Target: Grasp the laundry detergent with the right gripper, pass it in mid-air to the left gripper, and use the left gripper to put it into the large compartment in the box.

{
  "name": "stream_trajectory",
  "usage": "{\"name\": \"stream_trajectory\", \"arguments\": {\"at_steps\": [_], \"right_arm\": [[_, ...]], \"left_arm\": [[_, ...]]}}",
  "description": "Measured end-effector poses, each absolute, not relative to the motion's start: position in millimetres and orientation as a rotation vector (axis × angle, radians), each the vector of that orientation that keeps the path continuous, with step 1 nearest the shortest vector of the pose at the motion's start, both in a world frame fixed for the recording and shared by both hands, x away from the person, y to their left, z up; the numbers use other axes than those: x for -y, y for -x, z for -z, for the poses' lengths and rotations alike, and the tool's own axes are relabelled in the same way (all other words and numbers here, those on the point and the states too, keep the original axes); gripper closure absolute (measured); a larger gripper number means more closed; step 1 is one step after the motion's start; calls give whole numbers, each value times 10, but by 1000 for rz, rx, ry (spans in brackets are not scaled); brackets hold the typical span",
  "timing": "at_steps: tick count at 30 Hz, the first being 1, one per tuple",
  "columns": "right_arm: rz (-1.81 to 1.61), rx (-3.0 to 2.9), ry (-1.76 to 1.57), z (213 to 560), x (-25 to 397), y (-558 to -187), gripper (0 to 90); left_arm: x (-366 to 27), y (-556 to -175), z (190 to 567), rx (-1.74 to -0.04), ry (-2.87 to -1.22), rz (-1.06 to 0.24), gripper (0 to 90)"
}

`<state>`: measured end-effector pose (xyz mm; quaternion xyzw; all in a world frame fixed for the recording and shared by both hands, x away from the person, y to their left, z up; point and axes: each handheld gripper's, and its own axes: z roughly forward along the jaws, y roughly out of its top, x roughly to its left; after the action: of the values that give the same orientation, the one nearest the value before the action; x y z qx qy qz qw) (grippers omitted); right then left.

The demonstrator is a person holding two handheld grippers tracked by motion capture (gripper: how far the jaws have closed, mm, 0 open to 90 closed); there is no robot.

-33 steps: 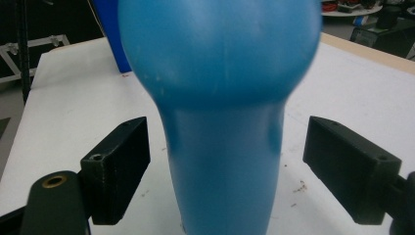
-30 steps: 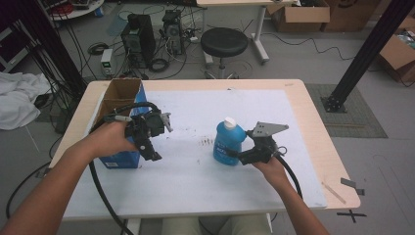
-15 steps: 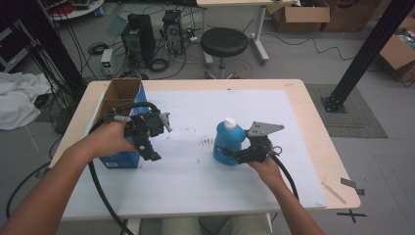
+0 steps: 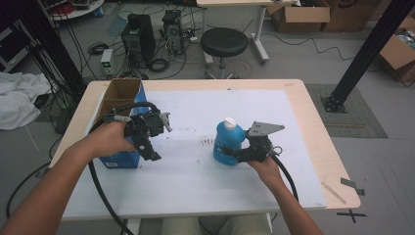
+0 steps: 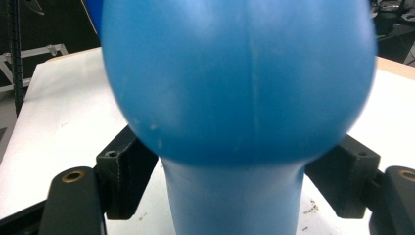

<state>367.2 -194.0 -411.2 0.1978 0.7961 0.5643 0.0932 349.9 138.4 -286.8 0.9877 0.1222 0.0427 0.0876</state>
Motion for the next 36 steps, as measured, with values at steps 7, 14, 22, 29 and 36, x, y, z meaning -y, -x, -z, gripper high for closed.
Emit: {"name": "stream_trajectory", "arguments": {"at_steps": [7, 14, 22, 29, 36], "right_arm": [[-1672, -2362, -584, 4113, 1940, -3667, 272], [-1678, -2357, -584, 4114, 1948, -3669, 289], [-1677, -2357, -587, 4125, 1951, -3666, 308], [-1683, -2355, -575, 4134, 1947, -3659, 350], [-1687, -2355, -560, 4130, 1950, -3651, 408]], "left_arm": [[-1383, -3496, 2867, -364, -2940, -124, 213], [-1388, -3495, 2860, -362, -2943, -125, 213], [-1390, -3497, 2865, -362, -2942, -121, 214], [-1389, -3500, 2871, -366, -2940, -119, 215], [-1394, -3502, 2871, -364, -2940, -120, 215]]}}
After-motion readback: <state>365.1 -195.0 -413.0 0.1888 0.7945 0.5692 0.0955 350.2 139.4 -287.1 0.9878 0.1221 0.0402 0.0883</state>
